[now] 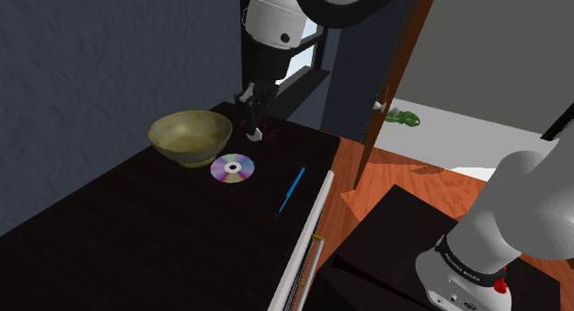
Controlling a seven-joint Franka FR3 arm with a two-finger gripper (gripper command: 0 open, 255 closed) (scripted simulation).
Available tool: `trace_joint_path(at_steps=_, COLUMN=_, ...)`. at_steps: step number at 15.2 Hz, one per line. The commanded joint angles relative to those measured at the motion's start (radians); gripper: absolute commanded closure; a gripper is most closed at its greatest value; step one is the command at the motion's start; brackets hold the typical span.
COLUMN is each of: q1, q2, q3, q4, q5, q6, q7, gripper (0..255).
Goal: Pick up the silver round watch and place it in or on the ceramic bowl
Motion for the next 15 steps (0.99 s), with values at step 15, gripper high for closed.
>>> trace_joint_path(at_steps=15, q1=0.035, q2=0.458, q3=0.024, q4=0.627, q5=-0.213, q6=-0.199, q7=0.111, gripper=255)
